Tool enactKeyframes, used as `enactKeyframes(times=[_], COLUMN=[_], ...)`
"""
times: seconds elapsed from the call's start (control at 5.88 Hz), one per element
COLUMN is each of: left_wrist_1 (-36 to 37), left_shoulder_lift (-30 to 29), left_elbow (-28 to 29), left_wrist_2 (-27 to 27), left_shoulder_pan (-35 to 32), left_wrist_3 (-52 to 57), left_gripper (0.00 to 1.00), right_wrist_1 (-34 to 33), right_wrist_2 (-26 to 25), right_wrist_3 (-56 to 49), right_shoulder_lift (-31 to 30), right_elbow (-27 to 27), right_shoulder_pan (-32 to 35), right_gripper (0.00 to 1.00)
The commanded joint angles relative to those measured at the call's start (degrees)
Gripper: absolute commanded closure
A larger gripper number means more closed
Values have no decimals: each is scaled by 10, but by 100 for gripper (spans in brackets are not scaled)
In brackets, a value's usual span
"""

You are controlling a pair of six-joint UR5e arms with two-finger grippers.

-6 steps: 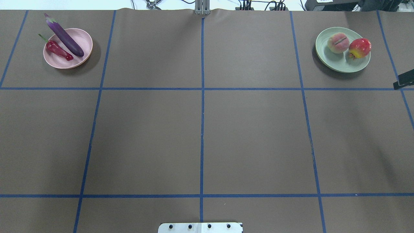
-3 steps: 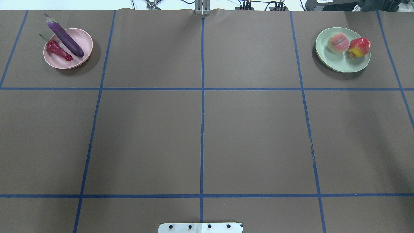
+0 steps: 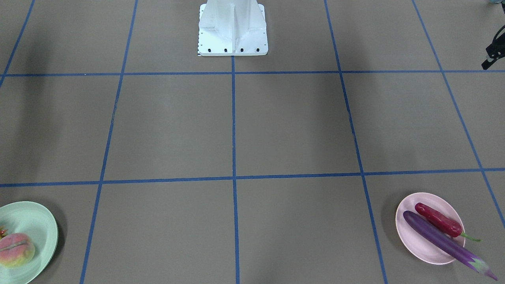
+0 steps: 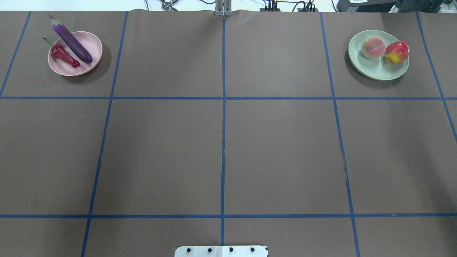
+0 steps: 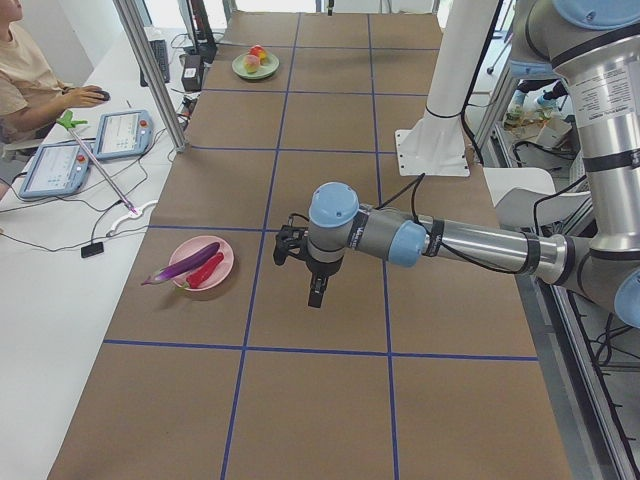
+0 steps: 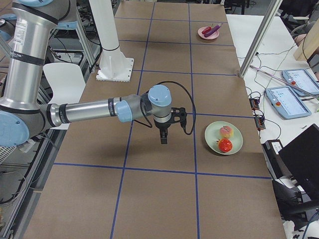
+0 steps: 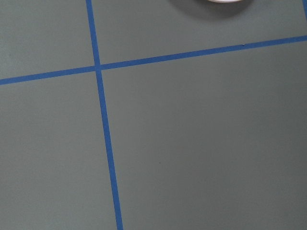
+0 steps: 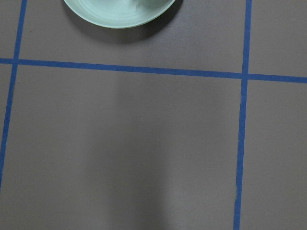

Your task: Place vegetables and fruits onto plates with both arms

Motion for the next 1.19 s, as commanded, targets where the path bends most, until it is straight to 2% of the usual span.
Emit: enactKeyframes(times=[0.0, 0.34, 0.68, 1.02], left_wrist_1=[-1, 4, 3, 107], left_shoulder_lift=[-1, -7, -29, -75], left_elbow=[5, 47, 92, 85], left_wrist_2=[3, -4, -4, -20], left_shoulder_pan=[0, 0, -8, -29], left_wrist_3=[0, 1, 5, 6], left_gripper=[0, 0, 0, 0], right_wrist_1=[0, -3, -45, -99], right_wrist_2=[3, 4, 4, 4], right_wrist_3=[-2, -12, -52, -82], right_shoulder_lift=[0, 4, 12, 34], right_elbow=[-4, -10, -14, -14], right_shoulder_pan=[1, -10, -5, 2], right_gripper=[0, 0, 0, 0])
